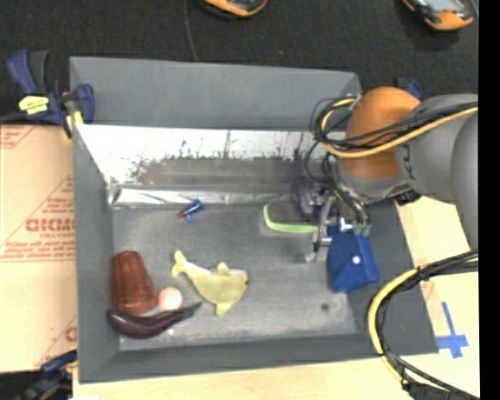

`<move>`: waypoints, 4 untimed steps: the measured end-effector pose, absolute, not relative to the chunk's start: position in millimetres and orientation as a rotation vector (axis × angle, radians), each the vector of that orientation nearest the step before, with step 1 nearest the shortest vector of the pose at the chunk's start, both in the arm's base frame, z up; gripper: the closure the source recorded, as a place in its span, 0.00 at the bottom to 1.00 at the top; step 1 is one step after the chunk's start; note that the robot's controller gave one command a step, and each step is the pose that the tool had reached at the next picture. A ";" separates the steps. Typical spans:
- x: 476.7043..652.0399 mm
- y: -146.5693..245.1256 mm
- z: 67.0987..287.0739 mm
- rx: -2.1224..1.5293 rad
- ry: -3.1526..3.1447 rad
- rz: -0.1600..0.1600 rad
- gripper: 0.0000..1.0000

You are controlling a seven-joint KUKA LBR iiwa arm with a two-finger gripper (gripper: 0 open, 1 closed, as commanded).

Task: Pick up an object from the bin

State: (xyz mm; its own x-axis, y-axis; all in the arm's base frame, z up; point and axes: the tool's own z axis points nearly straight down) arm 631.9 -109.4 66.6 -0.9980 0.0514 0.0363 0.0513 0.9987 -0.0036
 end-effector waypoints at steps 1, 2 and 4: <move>636.0 -99.8 98.4 -0.389 -3.108 0.005 0.00; 633.3 -107.6 80.8 -0.140 -3.111 0.006 0.00; 638.6 -77.3 71.8 -0.407 -3.087 0.012 1.00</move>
Offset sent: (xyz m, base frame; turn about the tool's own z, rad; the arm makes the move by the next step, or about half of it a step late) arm 0.0006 0.0019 0.0079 0.0241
